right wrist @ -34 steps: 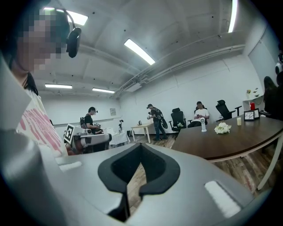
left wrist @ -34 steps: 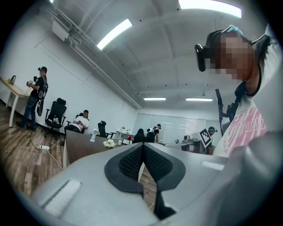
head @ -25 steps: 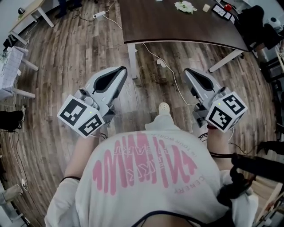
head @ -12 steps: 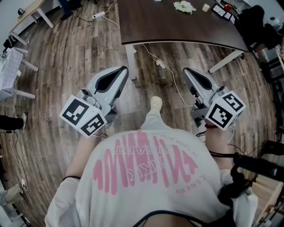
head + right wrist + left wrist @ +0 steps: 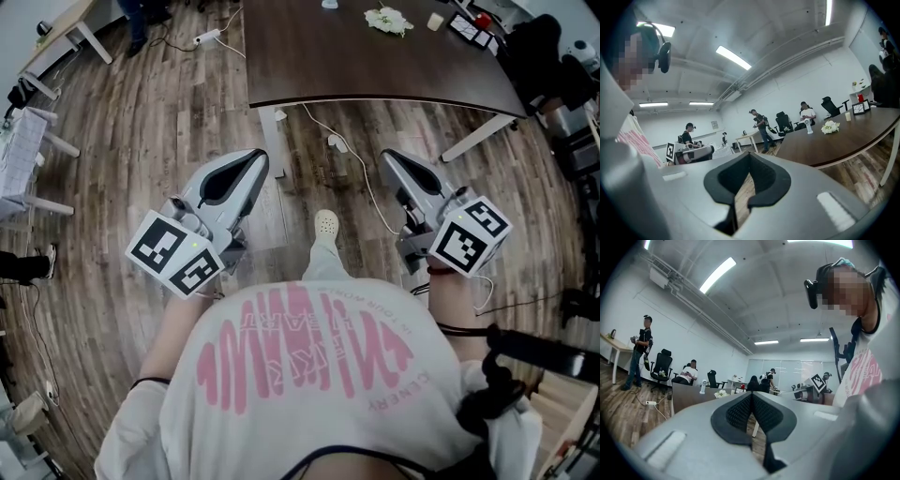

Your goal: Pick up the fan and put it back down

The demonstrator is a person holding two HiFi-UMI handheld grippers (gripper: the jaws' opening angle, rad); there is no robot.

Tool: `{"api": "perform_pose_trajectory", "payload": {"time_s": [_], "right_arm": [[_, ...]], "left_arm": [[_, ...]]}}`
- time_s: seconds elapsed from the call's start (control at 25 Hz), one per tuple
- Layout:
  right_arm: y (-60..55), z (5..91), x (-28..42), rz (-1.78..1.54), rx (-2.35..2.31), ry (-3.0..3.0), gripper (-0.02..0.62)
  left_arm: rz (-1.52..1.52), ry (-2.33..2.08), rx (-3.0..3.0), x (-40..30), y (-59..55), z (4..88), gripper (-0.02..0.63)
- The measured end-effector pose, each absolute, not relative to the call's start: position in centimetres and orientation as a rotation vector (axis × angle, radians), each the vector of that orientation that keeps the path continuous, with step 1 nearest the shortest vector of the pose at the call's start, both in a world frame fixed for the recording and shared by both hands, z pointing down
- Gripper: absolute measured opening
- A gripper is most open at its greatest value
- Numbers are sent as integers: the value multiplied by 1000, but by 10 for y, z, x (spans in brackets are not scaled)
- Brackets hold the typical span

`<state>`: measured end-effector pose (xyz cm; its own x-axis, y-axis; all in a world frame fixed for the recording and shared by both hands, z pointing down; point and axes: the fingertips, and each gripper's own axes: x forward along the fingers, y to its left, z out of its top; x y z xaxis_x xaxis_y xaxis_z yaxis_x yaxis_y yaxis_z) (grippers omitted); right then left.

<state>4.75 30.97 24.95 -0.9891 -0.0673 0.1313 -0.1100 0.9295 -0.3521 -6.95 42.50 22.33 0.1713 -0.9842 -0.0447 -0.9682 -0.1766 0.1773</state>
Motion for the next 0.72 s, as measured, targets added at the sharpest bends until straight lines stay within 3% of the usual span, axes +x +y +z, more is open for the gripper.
{"api": "perform_pose_trajectory", "payload": {"time_s": [0.72], "right_arm": [[160, 247, -56, 475, 3, -2963, 6]], "left_arm": [[-269, -2051, 2171, -151, 309, 223, 17]]}}
